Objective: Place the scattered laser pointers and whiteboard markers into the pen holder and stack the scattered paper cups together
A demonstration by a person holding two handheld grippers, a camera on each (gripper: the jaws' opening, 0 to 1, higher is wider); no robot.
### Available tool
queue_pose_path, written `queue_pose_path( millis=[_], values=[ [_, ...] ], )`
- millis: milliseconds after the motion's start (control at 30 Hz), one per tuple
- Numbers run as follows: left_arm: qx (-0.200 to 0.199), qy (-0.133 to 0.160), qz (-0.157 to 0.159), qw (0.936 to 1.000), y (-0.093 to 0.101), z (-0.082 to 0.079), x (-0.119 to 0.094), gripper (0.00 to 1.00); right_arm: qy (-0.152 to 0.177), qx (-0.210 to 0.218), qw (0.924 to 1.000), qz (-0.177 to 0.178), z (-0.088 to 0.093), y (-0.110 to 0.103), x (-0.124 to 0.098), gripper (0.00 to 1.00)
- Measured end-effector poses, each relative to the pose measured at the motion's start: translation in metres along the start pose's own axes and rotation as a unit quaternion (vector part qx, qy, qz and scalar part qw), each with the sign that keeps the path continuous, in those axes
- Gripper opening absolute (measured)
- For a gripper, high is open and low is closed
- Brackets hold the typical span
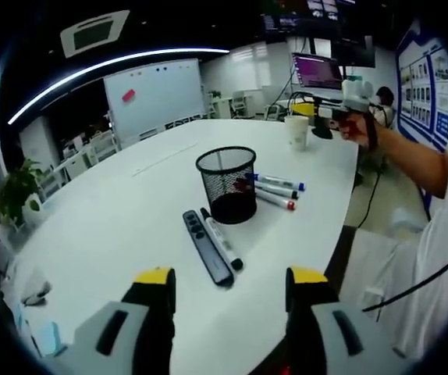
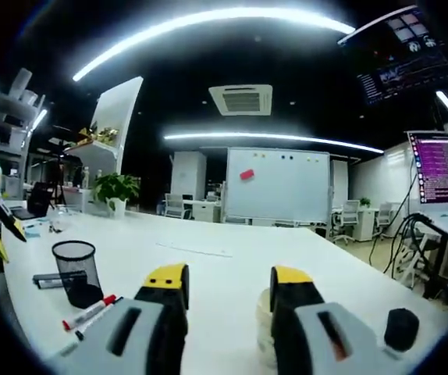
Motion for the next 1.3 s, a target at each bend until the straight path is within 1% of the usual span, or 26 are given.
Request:
queue_pose_path(
  millis=[400, 733, 1033, 1133, 1300],
  values=[
    [-0.005, -0.004, -0.002, 1.0, -0.001, 0.005, -0.001, 0.57, -0.009, -0.006, 0.9997, -0.02, 0.005, -0.015, -0.003, 0.42],
    [-0.004, -0.006, -0.001, 1.0, 0.001, 0.007, -0.003, 0.57, -0.016, -0.012, 0.9992, -0.035, 0.008, -0.023, -0.007, 0.41],
    [-0.003, -0.006, 0.0, 1.0, 0.003, 0.006, -0.002, 0.57, -0.026, -0.01, 0.9987, -0.044, 0.011, -0.027, -0.008, 0.41],
    [-0.003, -0.007, 0.0, 1.0, 0.004, 0.006, -0.002, 0.57, -0.034, -0.01, 0.9986, -0.04, 0.015, -0.027, -0.007, 0.42],
    [0.0, -0.007, 0.003, 1.0, 0.005, 0.005, -0.003, 0.57, -0.035, -0.009, 0.9985, -0.042, 0.017, -0.026, -0.007, 0.41]
  ],
)
Point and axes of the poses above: the point that each gripper's makers call its tool centre point, and the gripper's own axes: x roughly forward along the fingers, y roughly to its right, z roughly out of its underside, the point moved 8 cm from there along -x, roughly backward along the fingers, and after that the axes turned 9 degrees about x, right-handed, at the moved point
